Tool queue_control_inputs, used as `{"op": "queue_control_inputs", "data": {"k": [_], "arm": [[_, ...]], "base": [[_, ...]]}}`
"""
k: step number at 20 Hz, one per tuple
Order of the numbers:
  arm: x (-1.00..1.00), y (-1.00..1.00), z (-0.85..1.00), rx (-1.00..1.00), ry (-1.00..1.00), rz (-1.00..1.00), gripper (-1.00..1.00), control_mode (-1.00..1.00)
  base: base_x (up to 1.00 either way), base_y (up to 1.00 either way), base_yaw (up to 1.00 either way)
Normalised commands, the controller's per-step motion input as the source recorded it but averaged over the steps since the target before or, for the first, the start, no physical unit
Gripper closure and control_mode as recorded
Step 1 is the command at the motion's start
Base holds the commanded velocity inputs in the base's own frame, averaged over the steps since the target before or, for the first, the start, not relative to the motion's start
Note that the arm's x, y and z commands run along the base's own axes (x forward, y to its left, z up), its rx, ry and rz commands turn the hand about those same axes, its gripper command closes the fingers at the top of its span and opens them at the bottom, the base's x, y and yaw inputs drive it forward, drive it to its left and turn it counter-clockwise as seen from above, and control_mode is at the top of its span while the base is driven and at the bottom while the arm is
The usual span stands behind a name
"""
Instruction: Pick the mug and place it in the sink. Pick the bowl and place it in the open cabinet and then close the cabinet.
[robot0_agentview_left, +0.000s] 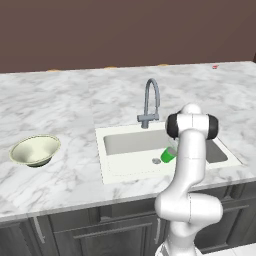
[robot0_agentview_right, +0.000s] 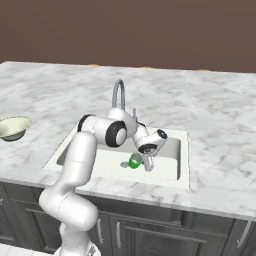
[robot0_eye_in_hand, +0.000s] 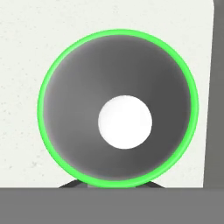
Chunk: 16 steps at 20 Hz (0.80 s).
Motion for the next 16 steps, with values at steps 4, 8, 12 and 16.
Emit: {"op": "queue_control_inputs", "data": {"k": [4, 8, 12, 16], "arm": [[0.29, 0.0, -0.1, 0.0, 0.12, 0.0, 1.0, -1.0], [0.23, 0.0, -0.06, 0.0, 0.11, 0.0, 1.0, -1.0], [0.17, 0.0, -0.08, 0.0, 0.07, 0.0, 1.0, -1.0], [0.0, 0.0, -0.03, 0.0, 0.0, 0.0, -1.0, -1.0]], "base": [[0.0, 0.0, 0.0], [0.0, 0.0, 0.0], [0.0, 0.0, 0.0], [0.0, 0.0, 0.0]]}}
